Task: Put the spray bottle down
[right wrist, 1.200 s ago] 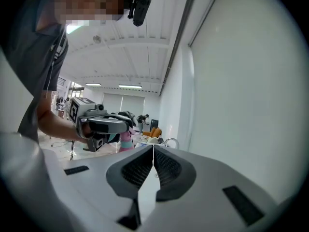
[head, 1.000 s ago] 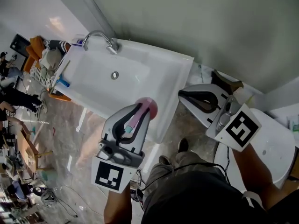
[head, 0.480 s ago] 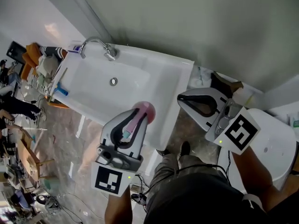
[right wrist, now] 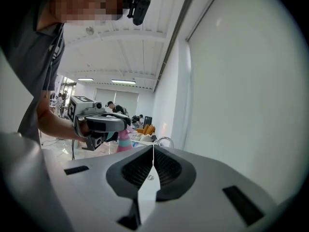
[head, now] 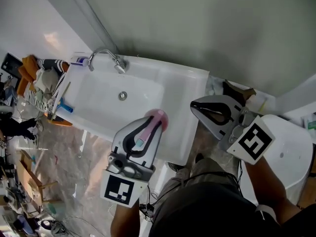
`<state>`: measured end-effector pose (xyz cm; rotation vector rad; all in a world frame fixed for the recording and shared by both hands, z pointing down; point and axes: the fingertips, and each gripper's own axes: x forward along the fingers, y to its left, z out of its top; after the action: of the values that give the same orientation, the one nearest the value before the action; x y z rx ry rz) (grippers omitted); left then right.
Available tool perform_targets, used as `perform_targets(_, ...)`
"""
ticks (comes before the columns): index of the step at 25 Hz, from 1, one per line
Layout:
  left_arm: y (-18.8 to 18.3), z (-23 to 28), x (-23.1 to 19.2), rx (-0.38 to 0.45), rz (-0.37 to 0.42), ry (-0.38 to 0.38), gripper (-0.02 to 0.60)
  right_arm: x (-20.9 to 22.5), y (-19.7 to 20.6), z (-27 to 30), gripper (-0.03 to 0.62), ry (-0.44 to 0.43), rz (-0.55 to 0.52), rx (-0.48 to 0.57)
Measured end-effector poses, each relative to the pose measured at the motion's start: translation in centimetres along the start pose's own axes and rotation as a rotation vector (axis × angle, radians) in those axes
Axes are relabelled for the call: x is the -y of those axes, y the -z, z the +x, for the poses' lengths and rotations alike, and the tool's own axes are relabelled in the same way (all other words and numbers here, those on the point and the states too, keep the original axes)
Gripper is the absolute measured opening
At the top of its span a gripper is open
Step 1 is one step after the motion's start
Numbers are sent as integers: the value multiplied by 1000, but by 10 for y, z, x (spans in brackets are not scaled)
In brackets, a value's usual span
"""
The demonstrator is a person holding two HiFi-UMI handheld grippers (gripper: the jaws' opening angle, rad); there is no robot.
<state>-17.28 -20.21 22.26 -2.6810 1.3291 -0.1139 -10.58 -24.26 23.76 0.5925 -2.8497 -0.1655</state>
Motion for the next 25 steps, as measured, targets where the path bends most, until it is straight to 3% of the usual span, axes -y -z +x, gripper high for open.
perform_targets(11,7,14,-31,10,11,17,60,14,5,27,9,2,33,-36)
perform_targets(25,29,84,-84,-69,16,-62,60,89,32,73,9,-126,45,-29)
